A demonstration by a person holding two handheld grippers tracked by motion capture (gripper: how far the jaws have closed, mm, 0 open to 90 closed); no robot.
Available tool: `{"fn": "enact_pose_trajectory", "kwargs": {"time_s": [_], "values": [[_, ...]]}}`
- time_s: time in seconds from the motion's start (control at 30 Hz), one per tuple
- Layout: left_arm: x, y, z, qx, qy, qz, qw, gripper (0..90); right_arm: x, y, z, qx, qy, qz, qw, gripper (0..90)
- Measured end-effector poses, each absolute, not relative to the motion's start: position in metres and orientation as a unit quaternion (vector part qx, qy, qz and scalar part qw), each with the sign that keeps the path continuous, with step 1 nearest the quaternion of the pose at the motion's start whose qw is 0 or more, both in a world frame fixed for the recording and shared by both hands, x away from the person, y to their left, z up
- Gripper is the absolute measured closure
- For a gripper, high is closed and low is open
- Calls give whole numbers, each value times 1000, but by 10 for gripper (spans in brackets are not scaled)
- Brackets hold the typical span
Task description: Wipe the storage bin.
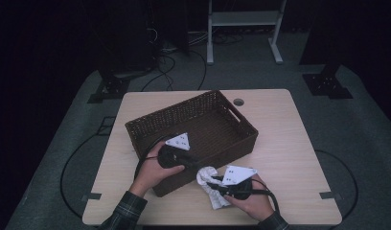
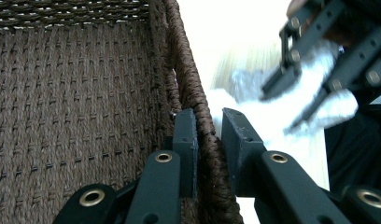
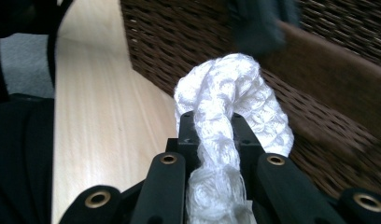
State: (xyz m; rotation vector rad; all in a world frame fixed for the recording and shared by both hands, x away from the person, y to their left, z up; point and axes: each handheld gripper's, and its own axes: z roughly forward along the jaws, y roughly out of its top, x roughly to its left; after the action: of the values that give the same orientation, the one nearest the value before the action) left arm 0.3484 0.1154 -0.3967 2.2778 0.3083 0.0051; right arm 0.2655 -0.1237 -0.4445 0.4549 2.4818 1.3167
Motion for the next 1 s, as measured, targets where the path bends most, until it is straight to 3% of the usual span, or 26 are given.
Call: {"fn": "enact_pose_trajectory", "kwargs": {"time_s": [0.4, 0.73, 0.83, 1.0], "values": [[348, 115, -392, 905, 133, 4, 404, 722, 267, -183, -443, 230, 844, 447, 187, 777], [339, 138, -365, 903, 138, 29, 407, 687, 272, -203, -444, 258, 835, 440, 205, 777], [335, 152, -359, 902, 145, 34, 406, 708, 273, -208, -445, 270, 831, 440, 208, 777], [324, 180, -348, 897, 161, 46, 408, 833, 272, -216, -446, 278, 828, 437, 215, 777]]}}
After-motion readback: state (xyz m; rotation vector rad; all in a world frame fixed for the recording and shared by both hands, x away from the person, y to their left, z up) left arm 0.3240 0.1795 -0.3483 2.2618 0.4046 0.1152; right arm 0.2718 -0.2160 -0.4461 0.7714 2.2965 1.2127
